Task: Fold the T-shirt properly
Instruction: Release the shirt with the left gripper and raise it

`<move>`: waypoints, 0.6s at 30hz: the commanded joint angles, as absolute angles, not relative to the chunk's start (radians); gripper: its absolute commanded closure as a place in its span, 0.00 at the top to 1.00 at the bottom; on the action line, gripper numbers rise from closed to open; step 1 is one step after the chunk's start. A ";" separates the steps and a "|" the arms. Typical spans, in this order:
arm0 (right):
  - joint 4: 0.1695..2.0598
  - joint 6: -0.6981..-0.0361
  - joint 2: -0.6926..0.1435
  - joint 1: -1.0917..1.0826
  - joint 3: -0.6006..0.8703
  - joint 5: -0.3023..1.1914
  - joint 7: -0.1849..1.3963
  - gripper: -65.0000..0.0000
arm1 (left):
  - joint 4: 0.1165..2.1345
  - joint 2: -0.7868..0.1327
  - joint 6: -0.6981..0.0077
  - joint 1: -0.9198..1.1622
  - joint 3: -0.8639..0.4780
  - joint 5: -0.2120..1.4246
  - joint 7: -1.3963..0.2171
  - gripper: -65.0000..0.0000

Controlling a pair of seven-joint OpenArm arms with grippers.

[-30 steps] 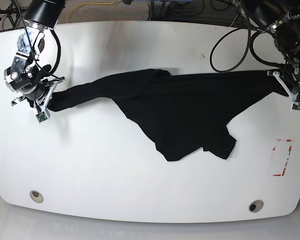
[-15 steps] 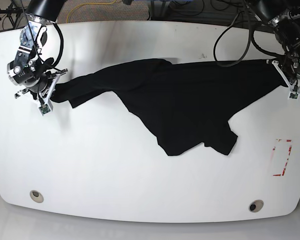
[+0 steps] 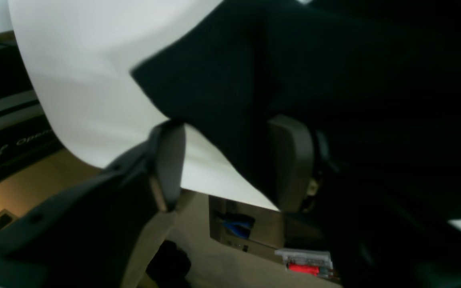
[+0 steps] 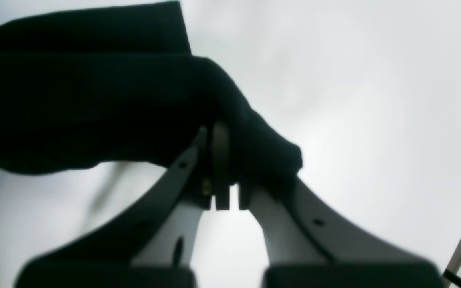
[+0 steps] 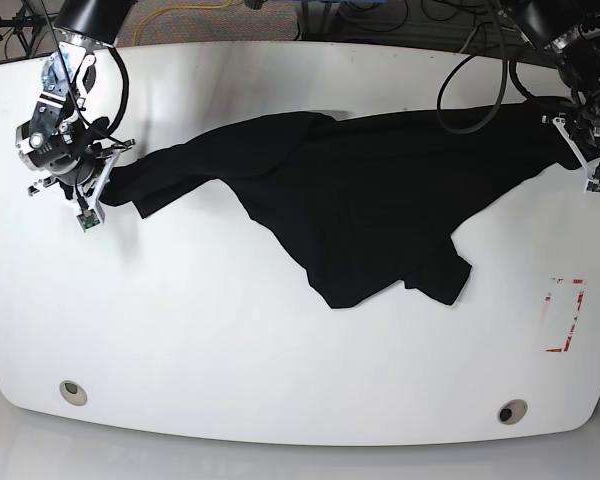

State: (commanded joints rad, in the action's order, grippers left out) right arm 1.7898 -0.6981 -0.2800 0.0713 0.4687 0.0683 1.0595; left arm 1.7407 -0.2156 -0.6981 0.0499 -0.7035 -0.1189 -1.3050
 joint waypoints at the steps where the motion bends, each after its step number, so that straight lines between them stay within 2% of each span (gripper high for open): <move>1: 1.790 -0.698 -0.277 0.071 0.469 0.068 1.059 0.00 | 1.756 -0.219 -0.698 0.050 -0.704 -0.119 -1.305 0.56; 8: 1.790 -0.698 -0.269 0.070 0.466 0.071 1.059 0.00 | 1.824 -0.225 -0.698 0.051 -0.688 -0.119 -1.372 0.56; 18: 1.822 -0.698 -0.242 0.056 0.464 0.068 1.061 0.00 | 1.888 -0.252 -0.698 0.042 -0.634 -0.116 -1.382 0.56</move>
